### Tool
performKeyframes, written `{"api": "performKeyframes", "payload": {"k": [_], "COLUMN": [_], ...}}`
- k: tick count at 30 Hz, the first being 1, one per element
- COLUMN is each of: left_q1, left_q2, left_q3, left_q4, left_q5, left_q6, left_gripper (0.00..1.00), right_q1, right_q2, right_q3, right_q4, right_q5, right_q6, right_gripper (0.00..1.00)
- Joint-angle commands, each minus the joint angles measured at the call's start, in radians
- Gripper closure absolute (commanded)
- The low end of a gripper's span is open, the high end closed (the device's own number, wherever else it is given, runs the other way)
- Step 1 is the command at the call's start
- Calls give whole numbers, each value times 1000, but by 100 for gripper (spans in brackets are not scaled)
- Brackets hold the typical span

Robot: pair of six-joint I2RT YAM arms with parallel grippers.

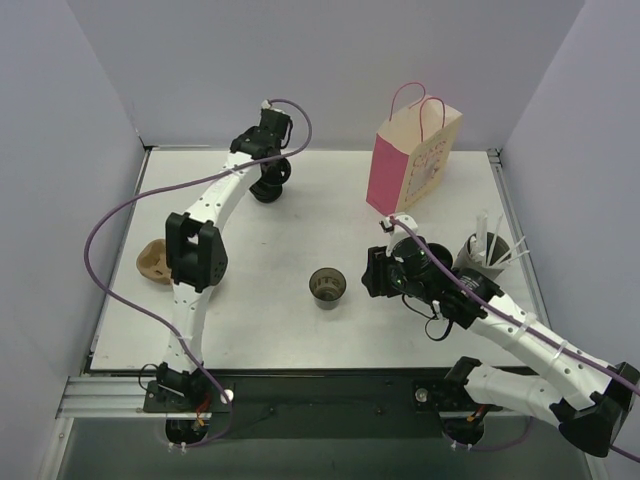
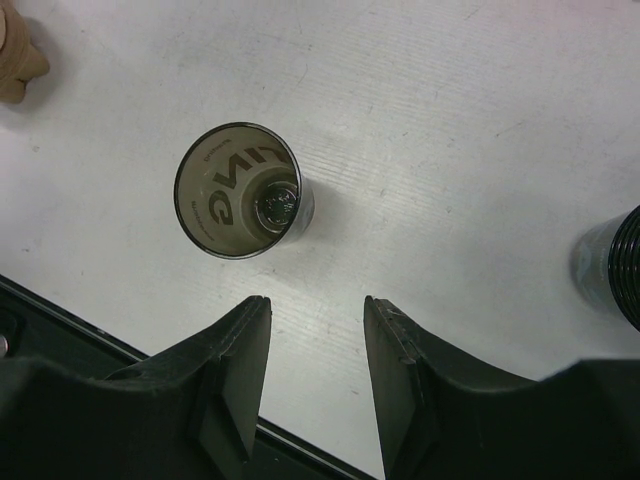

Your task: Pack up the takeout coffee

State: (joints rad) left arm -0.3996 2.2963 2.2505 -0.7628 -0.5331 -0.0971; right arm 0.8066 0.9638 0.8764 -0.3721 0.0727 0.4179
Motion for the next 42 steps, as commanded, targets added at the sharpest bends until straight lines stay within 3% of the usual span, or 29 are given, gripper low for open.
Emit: {"api": "performKeyframes", "payload": {"k": [1,3,4,9,11,12,15,16,18,19,21,25,34,42], "left_q1": [7,16,21,39,39,39,35,33,25,21,7,-16,-67,-87], "left_q2": [-156,-204,-260,-451,-550,-587,-768,-797,-871,-888,-923,-949,-923,-902], "left_q3": [58,25,2,-291,-406,-548,-836,-908,-1055,-1094,-1156,-1268,-1315,-1333], "left_q4": [-107,-119,-119,-40,74,136,473,663,835,973,1084,1334,1490,1510], "left_q5": [207,316,444,866,993,1141,1351,1389,1450,1460,1484,1489,1457,1427], "left_q6": [-94,-148,-167,-279,-344,-372,-550,-652,-732,-806,-860,-992,-1070,-1066], "left_gripper": [84,84,84,84,84,84,84,84,84,84,84,84,85,85], "right_q1": [6,6,5,6,3,3,2,2,0,5,3,6,13,14], "right_q2": [-25,-51,-65,-151,-171,-181,-224,-240,-243,-241,-235,-202,-151,-103], "right_q3": [67,61,53,-13,-34,-40,-54,-74,-102,-114,-145,-149,-126,-96], "right_q4": [16,82,116,390,485,513,628,672,812,853,961,1000,960,955], "right_q5": [9,-8,-14,-14,1,-7,-57,-138,-194,-223,-232,-223,-191,-194], "right_q6": [-4,-11,-36,-169,-203,-205,-122,-95,19,50,152,246,274,292], "right_gripper": [57,58,58,57,57,57,57,56,56,56,56,55,55,56]}}
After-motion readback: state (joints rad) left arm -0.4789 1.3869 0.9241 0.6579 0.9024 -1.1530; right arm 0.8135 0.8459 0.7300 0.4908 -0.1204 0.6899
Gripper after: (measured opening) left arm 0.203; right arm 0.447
